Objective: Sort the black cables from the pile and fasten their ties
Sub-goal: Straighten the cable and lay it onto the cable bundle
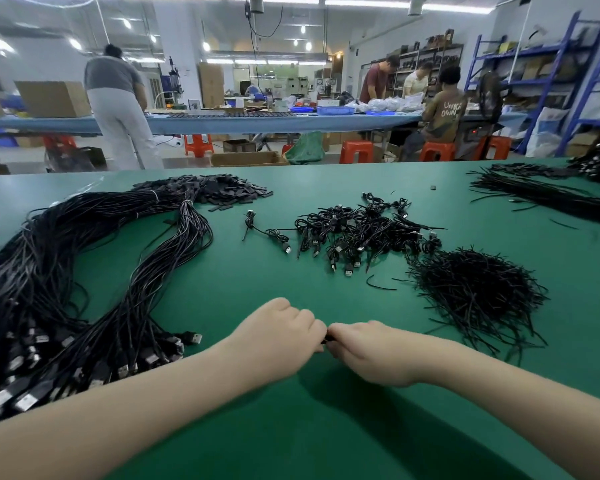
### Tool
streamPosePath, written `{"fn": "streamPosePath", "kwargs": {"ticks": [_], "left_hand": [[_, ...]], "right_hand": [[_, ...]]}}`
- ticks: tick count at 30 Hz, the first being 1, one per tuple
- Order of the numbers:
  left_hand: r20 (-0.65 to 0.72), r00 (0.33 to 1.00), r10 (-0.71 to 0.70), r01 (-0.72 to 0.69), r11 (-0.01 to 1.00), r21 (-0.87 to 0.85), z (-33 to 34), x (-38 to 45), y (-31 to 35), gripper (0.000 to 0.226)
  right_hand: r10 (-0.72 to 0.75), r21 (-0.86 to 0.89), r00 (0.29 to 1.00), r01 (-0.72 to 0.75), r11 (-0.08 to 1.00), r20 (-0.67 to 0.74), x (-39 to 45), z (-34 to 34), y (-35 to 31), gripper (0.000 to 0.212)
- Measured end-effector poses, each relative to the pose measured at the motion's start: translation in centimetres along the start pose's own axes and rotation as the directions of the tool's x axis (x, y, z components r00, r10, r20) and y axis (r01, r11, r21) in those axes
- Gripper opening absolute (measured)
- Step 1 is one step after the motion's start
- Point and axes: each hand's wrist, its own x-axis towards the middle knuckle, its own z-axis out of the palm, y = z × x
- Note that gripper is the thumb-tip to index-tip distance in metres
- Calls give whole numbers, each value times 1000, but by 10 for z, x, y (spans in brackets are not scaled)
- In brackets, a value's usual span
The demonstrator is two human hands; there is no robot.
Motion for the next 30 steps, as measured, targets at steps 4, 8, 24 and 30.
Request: {"fn": "streamPosePath", "kwargs": {"ticks": [4, 8, 24, 30], "left_hand": [[4, 992, -125, 125, 992, -14, -3, 6, 11, 27], [96, 970, -223, 234, 963, -132, -3, 18, 15, 31], [368, 767, -526, 288, -230, -930, -24, 23, -94, 31], [350, 866, -358, 270, -253, -929, -30, 5, -111, 33]], "right_hand": [[-100, -435, 961, -23, 900, -259, 0, 0, 10, 18], [-250, -653, 881, -85, 753, -402, 4, -3, 20, 11], [565, -464, 740, -671, 578, -365, -27, -50, 152, 17], [500, -527, 772, -634, 566, -392, -23, -57, 159, 16]]}}
